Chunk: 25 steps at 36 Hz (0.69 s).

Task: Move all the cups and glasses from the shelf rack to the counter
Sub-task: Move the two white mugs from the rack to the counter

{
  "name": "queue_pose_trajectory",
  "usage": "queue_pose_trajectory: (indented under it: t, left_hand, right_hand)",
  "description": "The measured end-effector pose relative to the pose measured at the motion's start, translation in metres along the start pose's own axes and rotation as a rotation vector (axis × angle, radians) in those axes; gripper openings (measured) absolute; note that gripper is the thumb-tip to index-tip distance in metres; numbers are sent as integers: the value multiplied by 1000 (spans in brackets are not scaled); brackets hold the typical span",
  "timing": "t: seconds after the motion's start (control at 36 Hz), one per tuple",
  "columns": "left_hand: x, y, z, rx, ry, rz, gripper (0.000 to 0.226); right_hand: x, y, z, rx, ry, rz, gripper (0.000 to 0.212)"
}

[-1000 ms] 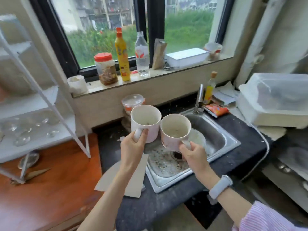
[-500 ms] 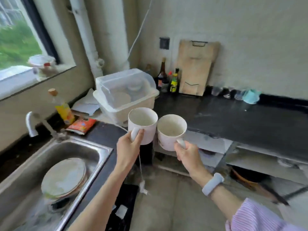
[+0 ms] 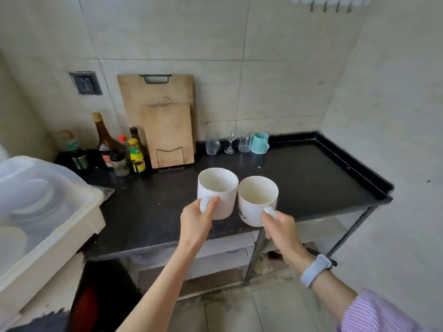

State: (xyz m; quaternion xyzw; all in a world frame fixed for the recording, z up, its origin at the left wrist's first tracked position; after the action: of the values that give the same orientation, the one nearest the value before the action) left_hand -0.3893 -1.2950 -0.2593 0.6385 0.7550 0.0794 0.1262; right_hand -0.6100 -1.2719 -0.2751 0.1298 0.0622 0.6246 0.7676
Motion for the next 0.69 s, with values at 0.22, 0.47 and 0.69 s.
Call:
queue_pose_trajectory:
  t: [0.22, 0.47, 0.69]
  left_hand:
    - [-113, -45, 34, 6, 81, 46, 21]
    - [-211, -88, 89, -1, 209, -10, 25]
    - [-294, -132, 145, -3, 331, -97, 27]
  right_hand:
    - [-101, -7, -24, -28, -137, -66, 31]
    - [-218, -21, -68, 3, -259, -5, 26]
    - [-342, -54, -113, -4, -320, 145, 25]
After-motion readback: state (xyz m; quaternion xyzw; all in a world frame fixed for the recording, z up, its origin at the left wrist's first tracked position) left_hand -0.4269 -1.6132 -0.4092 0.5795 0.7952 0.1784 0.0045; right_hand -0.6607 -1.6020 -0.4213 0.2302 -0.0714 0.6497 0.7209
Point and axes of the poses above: each hand's wrist, its own x-axis away from the middle knuckle, its own y-axis out of the back of the hand, z = x × y, the point moved 9 cm from there along -x, towards the middle knuckle, and after that the axes turned 2 degrees about -x, right-handed, at the moved point
